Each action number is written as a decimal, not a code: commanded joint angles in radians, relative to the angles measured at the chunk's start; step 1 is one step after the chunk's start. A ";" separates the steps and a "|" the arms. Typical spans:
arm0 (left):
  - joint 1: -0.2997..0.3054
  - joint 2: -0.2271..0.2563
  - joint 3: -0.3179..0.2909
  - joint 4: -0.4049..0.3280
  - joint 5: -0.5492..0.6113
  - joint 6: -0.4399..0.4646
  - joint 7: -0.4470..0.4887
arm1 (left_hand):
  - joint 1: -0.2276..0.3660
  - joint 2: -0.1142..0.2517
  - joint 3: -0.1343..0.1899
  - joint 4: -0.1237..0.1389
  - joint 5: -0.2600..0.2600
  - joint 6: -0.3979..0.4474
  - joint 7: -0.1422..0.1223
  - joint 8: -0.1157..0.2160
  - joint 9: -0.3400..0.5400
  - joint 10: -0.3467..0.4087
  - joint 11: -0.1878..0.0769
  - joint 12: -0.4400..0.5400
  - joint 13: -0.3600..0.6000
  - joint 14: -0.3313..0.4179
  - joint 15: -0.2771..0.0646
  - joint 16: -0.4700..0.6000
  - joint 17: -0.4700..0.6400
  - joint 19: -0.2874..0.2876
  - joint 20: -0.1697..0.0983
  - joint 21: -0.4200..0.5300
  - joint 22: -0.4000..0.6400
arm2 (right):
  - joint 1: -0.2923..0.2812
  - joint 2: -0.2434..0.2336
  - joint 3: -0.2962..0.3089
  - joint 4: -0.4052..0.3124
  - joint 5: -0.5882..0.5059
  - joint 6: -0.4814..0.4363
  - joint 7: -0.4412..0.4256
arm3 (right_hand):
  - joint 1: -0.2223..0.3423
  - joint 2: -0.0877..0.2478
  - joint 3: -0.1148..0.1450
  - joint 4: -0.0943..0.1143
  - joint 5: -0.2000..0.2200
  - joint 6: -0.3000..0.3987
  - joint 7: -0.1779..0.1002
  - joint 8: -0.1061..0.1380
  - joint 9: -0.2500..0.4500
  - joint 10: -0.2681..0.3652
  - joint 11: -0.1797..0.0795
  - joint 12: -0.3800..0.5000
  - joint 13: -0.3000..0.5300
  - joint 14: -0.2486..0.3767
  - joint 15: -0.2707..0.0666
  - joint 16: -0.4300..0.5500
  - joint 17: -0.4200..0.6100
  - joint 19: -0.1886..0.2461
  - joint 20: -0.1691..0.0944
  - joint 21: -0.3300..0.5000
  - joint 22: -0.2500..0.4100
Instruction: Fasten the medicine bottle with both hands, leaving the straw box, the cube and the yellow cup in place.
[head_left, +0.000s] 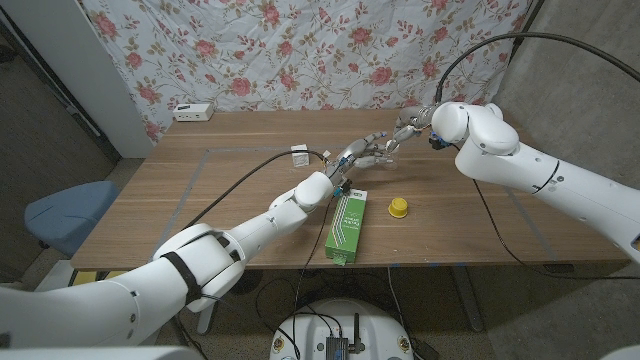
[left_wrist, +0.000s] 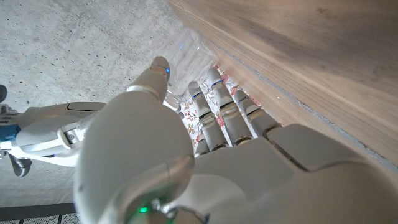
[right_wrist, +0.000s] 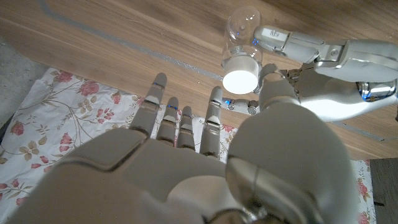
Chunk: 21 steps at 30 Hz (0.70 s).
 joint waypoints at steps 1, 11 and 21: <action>-0.005 -0.008 0.002 0.018 -0.001 -0.010 0.000 | -0.006 0.003 0.006 0.003 0.005 0.002 -0.003 0.001 0.004 0.008 -0.003 0.005 0.003 0.011 -0.109 0.002 0.003 0.012 -0.133 0.001 0.002 | -0.018 0.012 0.014 0.012 -0.007 0.006 -0.026 | 0.014 -0.003 0.005 0.004 -0.003 0.041 -0.003 0.017 0.007 0.024 -0.005 0.011 0.001 0.022 0.001 0.010 0.003 0.018 0.000 0.011 0.004; -0.002 -0.007 0.002 0.013 -0.001 -0.009 0.002 | -0.008 0.003 0.005 0.003 0.005 0.004 -0.004 0.001 0.004 0.007 -0.004 0.004 0.003 0.011 -0.109 0.002 0.003 0.012 -0.133 0.001 0.002 | -0.025 0.017 0.015 0.015 -0.012 0.002 -0.034 | 0.026 -0.002 0.007 0.007 -0.005 0.093 -0.008 0.036 0.011 0.053 -0.017 0.017 -0.001 0.036 -0.012 0.013 0.003 0.035 -0.001 0.013 0.003; 0.005 0.000 0.000 -0.002 -0.001 -0.002 0.004 | -0.008 0.002 0.005 0.003 0.005 0.005 -0.005 0.002 0.004 0.010 -0.002 0.006 0.003 0.011 -0.110 0.002 0.003 0.012 -0.133 0.001 0.002 | -0.031 0.018 0.015 0.015 -0.012 -0.004 -0.040 | 0.036 0.000 0.009 0.007 -0.007 0.122 -0.010 0.045 0.011 0.065 -0.021 0.018 -0.001 0.047 -0.022 0.015 0.003 0.043 -0.001 0.012 0.003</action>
